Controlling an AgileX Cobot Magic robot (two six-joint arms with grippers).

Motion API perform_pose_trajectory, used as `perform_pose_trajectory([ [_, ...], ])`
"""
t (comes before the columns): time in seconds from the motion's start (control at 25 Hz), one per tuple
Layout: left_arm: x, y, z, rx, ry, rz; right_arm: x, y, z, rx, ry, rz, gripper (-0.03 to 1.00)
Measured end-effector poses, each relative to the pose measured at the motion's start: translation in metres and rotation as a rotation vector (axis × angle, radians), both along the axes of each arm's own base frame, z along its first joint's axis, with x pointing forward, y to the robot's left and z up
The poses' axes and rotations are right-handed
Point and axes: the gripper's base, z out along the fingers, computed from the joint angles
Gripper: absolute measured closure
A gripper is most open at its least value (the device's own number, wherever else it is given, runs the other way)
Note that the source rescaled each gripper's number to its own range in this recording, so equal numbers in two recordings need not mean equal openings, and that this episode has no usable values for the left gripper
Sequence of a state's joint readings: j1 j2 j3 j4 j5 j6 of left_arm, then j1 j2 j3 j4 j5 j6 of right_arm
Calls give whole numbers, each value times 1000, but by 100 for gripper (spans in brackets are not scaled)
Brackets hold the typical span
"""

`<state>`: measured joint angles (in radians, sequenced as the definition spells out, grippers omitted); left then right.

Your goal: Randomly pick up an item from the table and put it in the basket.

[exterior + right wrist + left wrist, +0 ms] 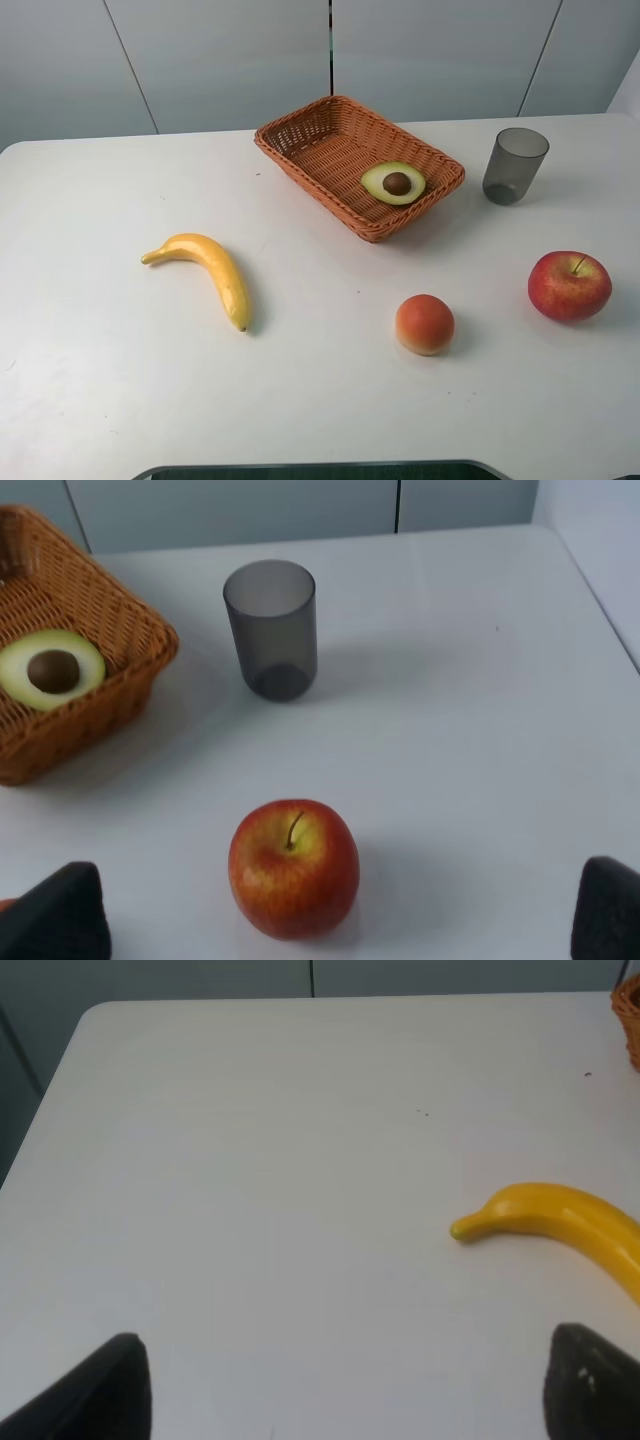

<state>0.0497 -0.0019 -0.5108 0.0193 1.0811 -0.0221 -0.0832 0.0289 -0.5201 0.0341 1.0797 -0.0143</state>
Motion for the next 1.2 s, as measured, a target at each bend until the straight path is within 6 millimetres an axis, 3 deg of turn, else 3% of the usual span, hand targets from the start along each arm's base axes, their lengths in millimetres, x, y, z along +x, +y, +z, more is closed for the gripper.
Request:
perform_pose_trajectory([
  [1.2, 0, 0, 0, 0, 0, 0, -4, 1, -4, 10, -10, 70, -3],
])
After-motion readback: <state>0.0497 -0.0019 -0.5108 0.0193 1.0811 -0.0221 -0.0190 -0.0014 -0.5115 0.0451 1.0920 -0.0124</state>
